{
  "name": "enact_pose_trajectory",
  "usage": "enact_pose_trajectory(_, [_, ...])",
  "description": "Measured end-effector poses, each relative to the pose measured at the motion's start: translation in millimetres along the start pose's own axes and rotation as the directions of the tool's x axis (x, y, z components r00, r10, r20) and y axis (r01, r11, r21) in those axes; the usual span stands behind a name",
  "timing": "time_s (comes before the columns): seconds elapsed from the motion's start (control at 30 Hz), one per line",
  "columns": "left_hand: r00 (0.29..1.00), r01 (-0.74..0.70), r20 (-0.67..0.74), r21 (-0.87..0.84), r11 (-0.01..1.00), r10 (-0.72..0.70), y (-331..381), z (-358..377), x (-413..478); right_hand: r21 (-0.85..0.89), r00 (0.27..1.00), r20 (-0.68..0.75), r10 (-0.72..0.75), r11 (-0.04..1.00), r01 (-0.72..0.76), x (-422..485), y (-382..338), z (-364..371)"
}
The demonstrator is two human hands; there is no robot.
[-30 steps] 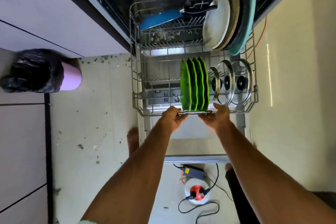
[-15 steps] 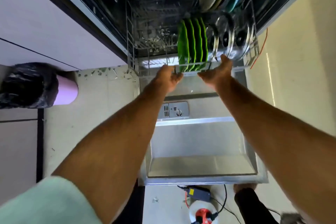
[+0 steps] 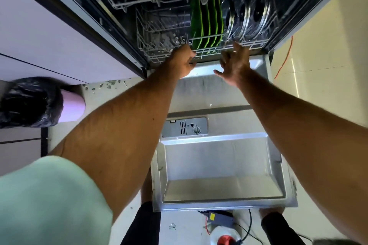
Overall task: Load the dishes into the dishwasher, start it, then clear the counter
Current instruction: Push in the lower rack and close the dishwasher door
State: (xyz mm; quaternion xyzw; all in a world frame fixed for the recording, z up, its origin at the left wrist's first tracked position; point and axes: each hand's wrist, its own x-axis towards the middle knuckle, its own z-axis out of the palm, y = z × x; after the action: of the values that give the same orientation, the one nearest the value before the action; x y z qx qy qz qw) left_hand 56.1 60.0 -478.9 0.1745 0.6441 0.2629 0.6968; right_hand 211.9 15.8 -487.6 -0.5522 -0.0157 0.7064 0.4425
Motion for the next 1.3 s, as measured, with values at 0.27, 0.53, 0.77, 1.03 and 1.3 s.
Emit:
enact_pose_trajectory(0.27, [0.998,0.056,0.006,-0.132,0.99,-0.055,-47.2,10.6,-43.8,-0.11,0.999,-0.014,0.048,0.993,-0.05,-48.3,24.6,-29.2])
enact_pose_trajectory(0.53, [0.964,0.263,-0.041,-0.04,0.964,-0.264,-207.5,-27.0,-171.4,-0.316,0.933,-0.15,0.329,0.878,-0.36,-197.2,123.4,-119.0])
enact_pose_trajectory(0.77, [0.853,0.486,-0.13,-0.155,0.86,-0.506,-392.6,-48.1,-278.4,-0.221,0.805,-0.364,0.468,0.796,-0.563,-297.7,233.9,-227.1])
enact_pose_trajectory(1.03, [0.774,0.523,-0.173,-0.368,0.769,-0.61,-527.7,-53.1,-255.5,0.211,0.751,-0.421,0.508,0.86,-0.464,-276.0,365.4,-282.1])
enact_pose_trajectory(1.3, [0.809,0.17,-0.191,-0.829,0.533,-0.556,-555.2,-89.2,-180.3,0.628,0.792,-0.424,0.44,0.773,-0.093,-203.6,422.0,-288.5])
